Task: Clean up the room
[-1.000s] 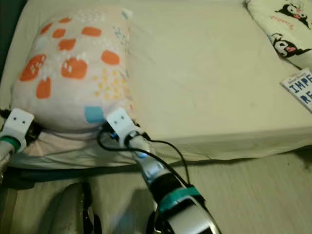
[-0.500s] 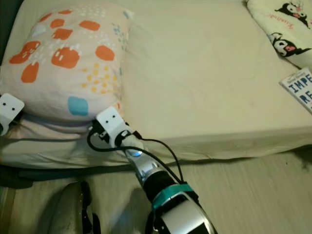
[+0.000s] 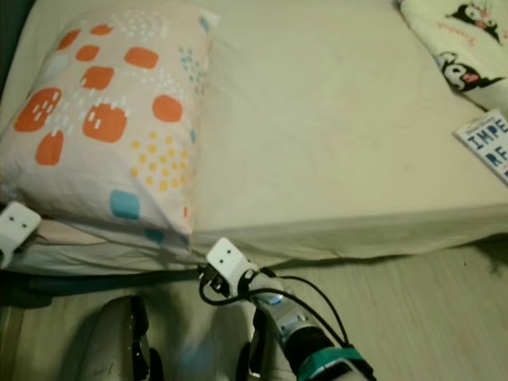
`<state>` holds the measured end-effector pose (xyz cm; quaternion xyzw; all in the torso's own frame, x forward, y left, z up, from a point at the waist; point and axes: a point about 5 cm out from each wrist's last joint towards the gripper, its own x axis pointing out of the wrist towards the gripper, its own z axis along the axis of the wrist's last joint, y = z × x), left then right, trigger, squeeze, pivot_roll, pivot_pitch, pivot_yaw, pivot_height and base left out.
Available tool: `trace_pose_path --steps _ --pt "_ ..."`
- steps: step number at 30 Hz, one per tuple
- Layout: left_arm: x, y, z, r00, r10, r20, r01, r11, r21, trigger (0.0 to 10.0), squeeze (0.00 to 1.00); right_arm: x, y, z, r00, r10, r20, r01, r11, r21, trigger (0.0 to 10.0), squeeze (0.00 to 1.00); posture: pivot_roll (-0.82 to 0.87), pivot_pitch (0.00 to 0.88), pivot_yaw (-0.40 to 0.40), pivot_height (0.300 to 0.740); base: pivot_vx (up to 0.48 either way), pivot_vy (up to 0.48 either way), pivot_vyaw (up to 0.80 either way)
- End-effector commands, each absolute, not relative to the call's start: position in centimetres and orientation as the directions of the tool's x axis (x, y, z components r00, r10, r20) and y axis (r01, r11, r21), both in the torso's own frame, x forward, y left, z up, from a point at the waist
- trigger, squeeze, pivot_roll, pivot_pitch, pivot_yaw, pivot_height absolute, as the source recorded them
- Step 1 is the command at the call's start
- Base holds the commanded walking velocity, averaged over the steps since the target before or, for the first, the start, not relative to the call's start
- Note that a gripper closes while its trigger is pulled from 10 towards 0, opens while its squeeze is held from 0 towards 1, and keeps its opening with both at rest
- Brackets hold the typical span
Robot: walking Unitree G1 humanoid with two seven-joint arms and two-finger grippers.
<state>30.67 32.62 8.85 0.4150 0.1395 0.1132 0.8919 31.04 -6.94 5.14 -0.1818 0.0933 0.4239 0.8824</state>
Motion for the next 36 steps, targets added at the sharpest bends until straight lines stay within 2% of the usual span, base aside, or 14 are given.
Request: trace_pose_path --steps 1,2,4,8,11,14,15,16,18,20,26,28,30,36 --pt "29.6 32.1 7.2 0.935 0.294 -0.199 -0.045 0.653 0.756 10.0 0.0 30.4 -7.8 4.4 0.617 0.713 -0.335 -0.786 0.582 -0.209 10.0 0.0 0.14 0.239 -0.065 0.565 0.0 0.0 0.0" --pt "29.6 32.1 7.2 0.935 0.294 -0.199 -0.045 0.653 0.756 10.0 0.0 30.4 -7.8 4.4 0.617 0.713 -0.335 -0.786 0.582 -0.209 10.0 0.0 0.14 0.239 -0.065 0.565 0.0 0.0 0.0" --pt "27.8 29.3 5.0 0.962 0.206 -0.181 -0.018 0.705 0.709 10.0 0.0 30.8 -9.6 4.9 0.663 0.689 -0.294 -0.747 0.633 -0.2 10.0 0.0 0.15 0.23 -0.052 0.565 0.0 0.0 0.0" --pt "27.3 28.6 4.7 0.968 0.186 -0.169 -0.018 0.721 0.693 10.0 0.0 30.9 -9.9 5.2 0.68 0.681 -0.271 -0.731 0.655 -0.19 10.0 0.0 0.15 0.23 -0.052 0.565 0.0 0.0 0.0" --pt "24.0 24.5 5.1 0.993 0.083 -0.086 -0.017 0.81 0.586 10.0 0.0 30.7 -10.5 6.3 0.77 0.624 -0.131 -0.636 0.768 -0.082 10.0 0.0 0.18 0.203 -0.053 0.565 0.0 0.0 0.0" --pt "24.0 24.5 5.1 0.993 0.083 -0.086 -0.017 0.81 0.586 10.0 0.0 30.7 -10.5 6.3 0.77 0.624 -0.131 -0.636 0.768 -0.082 10.0 0.0 0.18 0.203 -0.053 0.565 0.0 0.0 0.0" --pt "22.0 22.0 5.7 0.998 0.027 -0.057 0.004 0.874 0.486 10.0 0.0 30.0 -10.5 6.0 0.827 0.556 -0.077 -0.555 0.831 0.035 10.0 0.0 0.22 0.167 -0.058 0.565 0.0 0.0 0.0" --pt "22.0 22.0 5.7 0.998 0.027 -0.057 0.004 0.874 0.486 10.0 0.0 30.0 -10.5 6.0 0.827 0.556 -0.077 -0.555 0.831 0.035 10.0 0.0 0.22 0.167 -0.058 0.565 0.0 0.0 0.0" --pt "20.4 20.0 6.2 0.998 -0.011 -0.057 0.032 0.924 0.382 10.0 0.0 29.0 -10.2 4.8 0.877 0.475 -0.074 -0.46 0.874 0.155 10.0 0.0 0.23 0.16 -0.058 0.565 0.0 0.0 0.0" --pt "19.7 19.1 6.3 0.997 -0.019 -0.072 0.041 0.948 0.316 10.0 0.0 28.3 -9.9 3.7 0.901 0.422 -0.102 -0.393 0.893 0.22 10.0 0.0 0.24 0.136 -0.056 0.565 0.0 0.0 0.0" --pt "20.3 18.8 7.0 0.999 -0.032 -0.039 0.043 0.948 0.316 10.0 0.0 28.2 -9.3 3.0 0.92 0.372 -0.122 -0.323 0.897 0.303 10.0 0.0 0.26 0.094 -0.052 0.565 0.0 0.0 0.0" --pt "22.6 18.8 8.1 1.0 -0.009 -0.011 0.012 0.951 0.309 10.0 0.0 29.0 -9.0 3.4 0.927 0.357 -0.112 -0.305 0.894 0.328 10.0 0.0 0.27 0.029 -0.055 0.565 0.0 0.0 0.0" --pt "24.5 18.7 9.6 1.0 0.009 0.016 -0.013 0.953 0.302 10.0 0.0 29.8 -9.0 4.2 0.939 0.33 -0.095 -0.282 0.898 0.339 10.0 0.0 0.27 0.016 -0.057 0.565 0.0 0.0 0.0" --pt "26.2 18.9 10.8 0.999 0.012 0.041 -0.024 0.952 0.304 10.0 0.0 31.0 -9.7 5.0 0.962 0.257 -0.089 -0.215 0.919 0.332 10.0 0.0 0.27 0.0 -0.062 0.575 0.0 0.0 0.0"
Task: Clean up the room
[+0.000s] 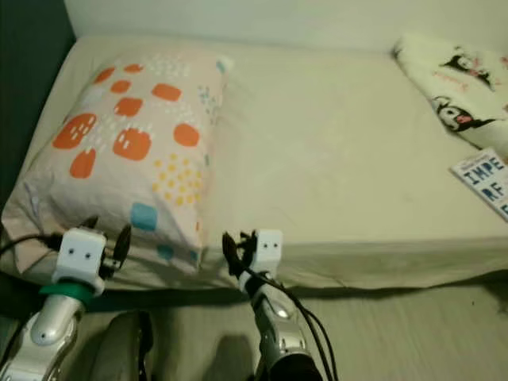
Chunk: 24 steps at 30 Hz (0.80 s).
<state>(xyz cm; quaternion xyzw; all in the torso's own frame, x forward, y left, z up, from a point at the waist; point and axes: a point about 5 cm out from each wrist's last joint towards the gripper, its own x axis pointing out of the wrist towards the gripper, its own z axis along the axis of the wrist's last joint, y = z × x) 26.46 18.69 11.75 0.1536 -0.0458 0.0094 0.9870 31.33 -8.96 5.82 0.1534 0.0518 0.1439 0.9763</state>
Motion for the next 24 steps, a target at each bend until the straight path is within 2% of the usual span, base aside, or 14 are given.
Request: trace_pose_path --steps 1,5,13,24 --pt "26.7 19.2 10.8 0.999 0.018 0.032 -0.027 0.955 0.294 10.0 0.0 31.4 -10.2 5.2 0.969 0.23 -0.092 -0.19 0.928 0.32 10.0 0.0 0.26 0.0 -0.061 0.58 0.0 0.0 0.0" --pt "27.1 19.9 10.2 0.999 0.047 -0.012 -0.042 0.969 0.242 10.0 0.0 31.8 -11.0 5.6 0.979 0.19 -0.077 -0.16 0.943 0.292 10.0 0.0 0.25 0.0 -0.058 0.594 0.0 0.0 0.0" --pt "26.7 19.8 8.9 0.996 -0.002 -0.085 0.025 0.962 0.272 10.0 0.0 31.6 -11.5 6.3 0.986 0.163 -0.022 -0.154 0.961 0.231 10.0 0.0 0.21 0.0 -0.031 0.619 0.0 0.0 0.0" --pt "28.1 19.2 10.3 0.998 -0.036 -0.054 0.05 0.953 0.298 10.0 0.0 31.0 -11.9 6.8 0.987 0.161 0.023 -0.162 0.972 0.169 10.0 0.0 0.19 0.011 -0.009 0.648 0.0 0.0 0.0"
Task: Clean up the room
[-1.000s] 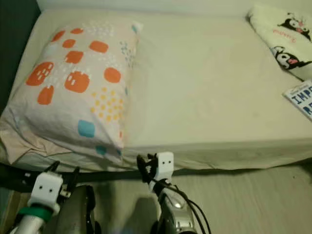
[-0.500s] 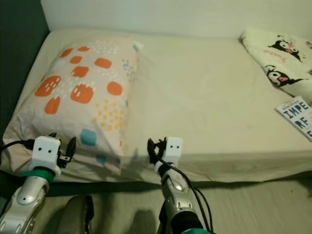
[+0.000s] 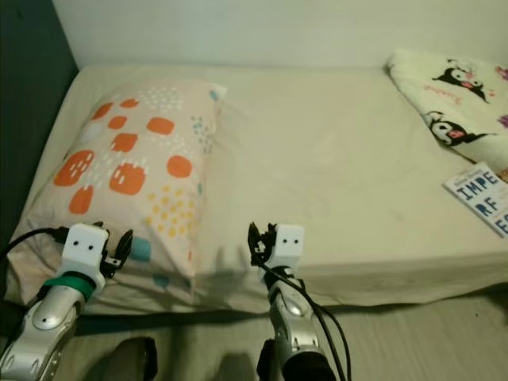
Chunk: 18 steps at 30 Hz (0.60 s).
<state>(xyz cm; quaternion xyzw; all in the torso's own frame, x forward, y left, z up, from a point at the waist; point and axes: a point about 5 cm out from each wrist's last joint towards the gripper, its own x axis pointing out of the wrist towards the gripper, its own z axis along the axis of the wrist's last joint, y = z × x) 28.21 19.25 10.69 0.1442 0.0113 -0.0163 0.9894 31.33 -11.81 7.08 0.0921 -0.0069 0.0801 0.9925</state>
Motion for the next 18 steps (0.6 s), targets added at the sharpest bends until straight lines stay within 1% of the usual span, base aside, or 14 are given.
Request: trace_pose_path --steps 1,2,4,6,8,11,13,15,16,17,18 --pt "28.3 19.0 10.7 0.998 -0.039 -0.044 0.05 0.953 0.299 10.0 0.0 31.0 -12.0 7.1 0.985 0.168 0.036 -0.172 0.973 0.152 10.0 0.0 0.19 0.013 -0.01 0.653 0.0 0.0 0.0" --pt "28.3 19.0 10.7 0.998 -0.039 -0.044 0.05 0.953 0.299 10.0 0.0 31.0 -12.0 7.1 0.985 0.168 0.036 -0.172 0.973 0.152 10.0 0.0 0.19 0.013 -0.01 0.653 0.0 0.0 0.0" --pt "28.5 18.2 10.5 0.997 -0.067 -0.049 0.079 0.951 0.3 10.0 0.0 30.6 -13.2 6.8 0.989 0.148 0.019 -0.149 0.98 0.132 10.0 0.0 0.15 0.022 -0.02 0.663 0.0 0.0 0.0" --pt "28.5 18.2 10.5 0.997 -0.067 -0.049 0.079 0.951 0.3 10.0 0.0 30.6 -13.2 6.8 0.989 0.148 0.019 -0.149 0.98 0.132 10.0 0.0 0.15 0.022 -0.02 0.663 0.0 0.0 0.0" --pt "28.5 17.0 9.6 0.991 -0.115 -0.068 0.131 0.938 0.322 10.0 0.0 30.4 -13.8 6.3 0.988 0.151 -0.004 -0.15 0.982 0.111 10.0 0.0 0.14 0.017 -0.04 0.673 0.0 0.0 0.0" --pt "28.6 16.5 9.2 0.988 -0.137 -0.072 0.153 0.929 0.337 10.0 0.0 30.4 -14.0 6.2 0.988 0.157 -0.011 -0.155 0.983 0.102 10.0 0.0 0.14 0.013 -0.036 0.677 0.0 0.0 0.0" --pt "28.8 16.7 9.8 0.989 -0.139 -0.057 0.15 0.927 0.344 10.0 0.0 30.7 -14.5 6.0 0.988 0.153 -0.022 -0.151 0.986 0.067 10.0 0.0 0.17 0.011 0.002 0.692 0.0 0.0 0.0" --pt "28.8 17.0 10.1 0.99 -0.135 -0.05 0.144 0.927 0.346 10.0 0.0 30.7 -14.5 5.9 0.989 0.145 -0.023 -0.143 0.988 0.063 10.0 0.0 0.17 0.011 0.002 0.697 0.0 0.0 0.0" --pt "28.9 17.3 10.4 0.99 -0.133 -0.046 0.141 0.926 0.349 10.0 0.0 30.8 -14.6 6.0 0.991 0.134 -0.02 -0.133 0.989 0.063 10.0 0.0 0.17 0.004 0.035 0.702 0.0 0.0 0.0" --pt "28.9 17.6 10.6 0.99 -0.132 -0.045 0.139 0.926 0.351 10.0 0.0 30.9 -14.6 6.1 0.992 0.123 -0.015 -0.122 0.99 0.065 10.0 0.0 0.17 0.002 0.044 0.707 0.0 0.0 0.0" --pt "29.0 18.0 10.6 0.99 -0.133 -0.054 0.143 0.926 0.35 10.0 0.0 30.9 -14.6 6.2 0.994 0.105 -0.003 -0.105 0.993 0.054 10.0 0.0 0.15 0.0 0.077 0.712 0.0 0.0 0.0"
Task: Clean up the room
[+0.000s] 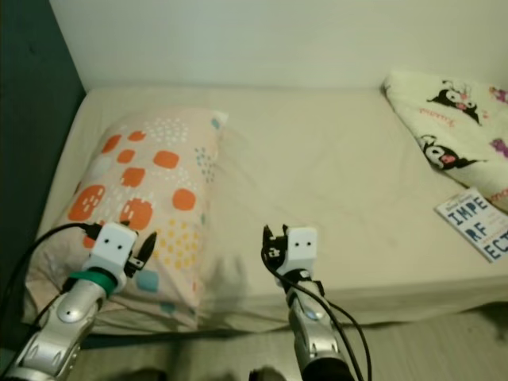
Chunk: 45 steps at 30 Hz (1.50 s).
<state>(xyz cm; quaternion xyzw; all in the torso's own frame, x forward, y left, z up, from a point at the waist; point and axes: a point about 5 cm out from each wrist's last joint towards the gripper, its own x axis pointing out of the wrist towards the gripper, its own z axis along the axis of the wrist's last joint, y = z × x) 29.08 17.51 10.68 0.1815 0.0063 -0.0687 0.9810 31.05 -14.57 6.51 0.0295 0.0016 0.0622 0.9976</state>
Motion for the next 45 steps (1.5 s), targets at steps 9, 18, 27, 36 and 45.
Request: trace_pose_path --steps 9,18,27,36,45 --pt "30.0 17.8 9.5 0.987 -0.125 -0.105 0.147 0.959 0.242 10.0 0.0 30.1 -13.3 7.1 0.994 0.106 0.042 -0.107 0.994 0.023 10.0 0.0 0.09 0.0 0.046 0.736 0.0 0.0 0.0" --pt "29.2 17.7 9.2 0.996 -0.052 -0.078 0.069 0.973 0.222 10.0 0.0 31.2 -13.4 7.4 0.977 0.21 0.025 -0.21 0.978 -0.003 10.0 0.0 0.16 0.027 0.002 0.736 0.0 0.0 0.0" --pt "28.4 18.1 8.4 0.995 0.028 -0.092 -0.009 0.979 0.201 10.0 0.0 30.9 -9.8 7.1 0.96 0.279 0.005 -0.279 0.959 0.041 10.0 0.0 0.2 0.04 -0.022 0.736 0.0 0.0 0.0" --pt "28.0 18.3 8.3 0.994 0.059 -0.096 -0.037 0.976 0.212 10.0 0.0 31.0 -9.9 7.2 0.956 0.293 0.006 -0.293 0.952 0.09 10.0 0.0 0.21 0.055 -0.053 0.736 0.0 0.0 0.0" --pt "27.5 17.1 7.9 0.994 0.022 -0.108 0.001 0.977 0.214 10.0 0.0 31.3 -10.0 7.5 0.958 0.285 0.01 -0.285 0.952 0.112 10.0 0.0 0.21 0.044 -0.05 0.736 0.0 0.0 0.0"
